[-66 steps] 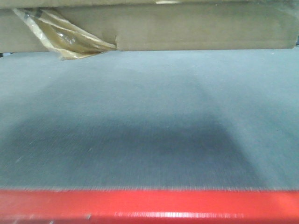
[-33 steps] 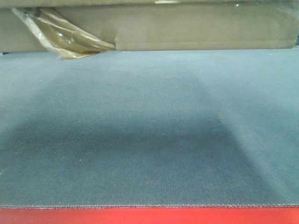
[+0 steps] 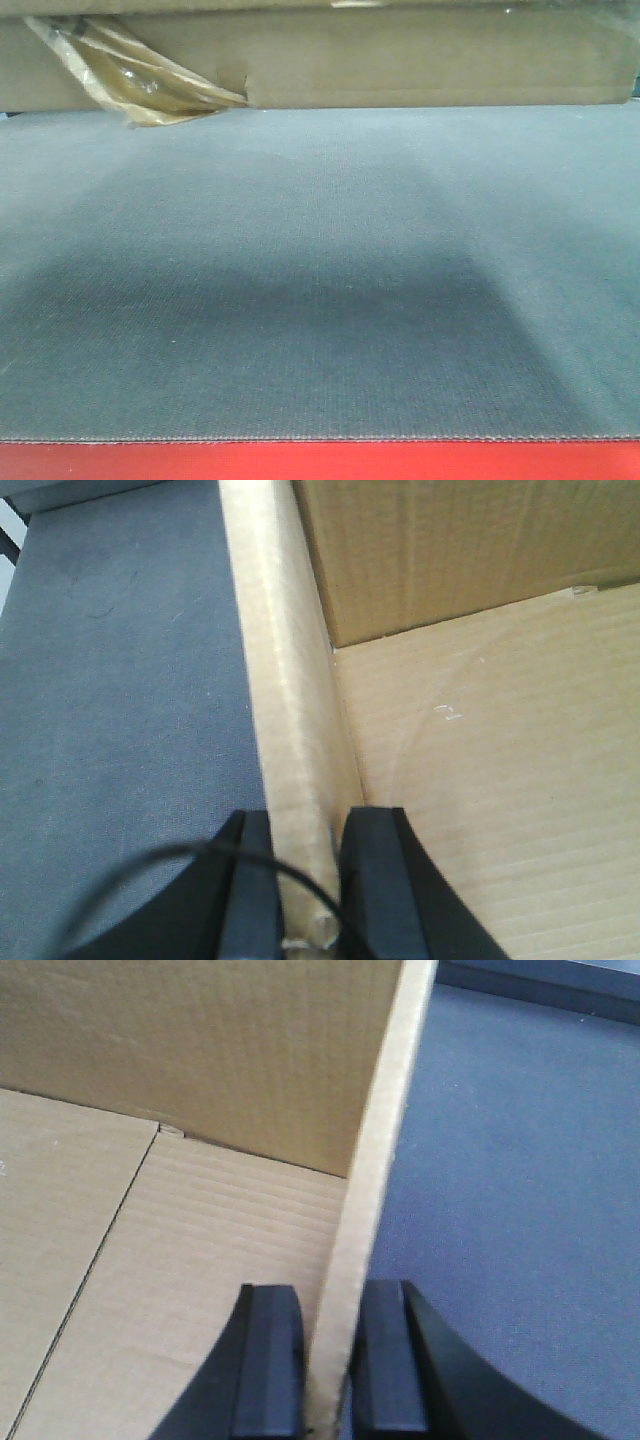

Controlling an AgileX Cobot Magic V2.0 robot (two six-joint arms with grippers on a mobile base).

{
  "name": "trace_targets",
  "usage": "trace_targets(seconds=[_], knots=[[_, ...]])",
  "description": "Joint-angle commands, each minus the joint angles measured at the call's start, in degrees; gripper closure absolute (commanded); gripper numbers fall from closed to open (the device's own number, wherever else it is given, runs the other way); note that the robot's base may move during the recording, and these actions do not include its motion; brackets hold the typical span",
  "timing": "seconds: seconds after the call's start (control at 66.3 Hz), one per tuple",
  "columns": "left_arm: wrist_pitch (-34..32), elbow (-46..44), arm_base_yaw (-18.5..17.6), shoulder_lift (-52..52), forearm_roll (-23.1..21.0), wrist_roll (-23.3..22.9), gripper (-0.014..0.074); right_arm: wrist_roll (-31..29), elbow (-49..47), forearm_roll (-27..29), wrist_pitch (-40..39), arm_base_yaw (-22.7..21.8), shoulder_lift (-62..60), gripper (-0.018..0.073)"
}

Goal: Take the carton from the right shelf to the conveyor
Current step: 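Carry the carton over the grey conveyor belt with both grippers, then lower the carton onto the belt and open both grippers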

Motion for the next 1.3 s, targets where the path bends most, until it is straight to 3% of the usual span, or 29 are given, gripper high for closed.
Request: trace_targets(seconds=[0.0,0.528,0.694,0.829,0.935,1.101,1.282], knots=[[-1.02,-0.4,-0.04,-0.23,3.68,0.52,0.0614,-0.91,-0.25,1.03,-1.78,0.22,-0.89,0.062],[-1.86,-0.4,-0.04,-0.23,3.67,0.52,0.0614,-0.91,-0.25,1.28,-2.47,0.22,-0.77,0.062],[-5.17,-0.4,0.07,1.91,-1.13,0.52,0.0614,-0.91,-0.25,0.33,-0.79,-0.74,1.06,0.062],[-5.41,-0.4,0.18,6.63,-2.04,0.52,0.0614,-0.91,-0.25,0.33,-1.01,-3.37,4.92,0.062],[-7.08,-0.4,2.39,11.25,-3.76,0.52,0.0614,-0.91,-0.25,0.45,-1.66,-5.95,9.06,0.062],[-11.55,-0.3,7.72,17.37,-9.91,0.52,0.0614,-0.91,-0.25,0.55,-4.52,-8.85,15.8,0.062],[-14.17,-0.3,9.47,21.87,-9.46,0.52,0.0612,-0.91,-0.25,0.55,-7.97,-9.1,21.78,0.062]])
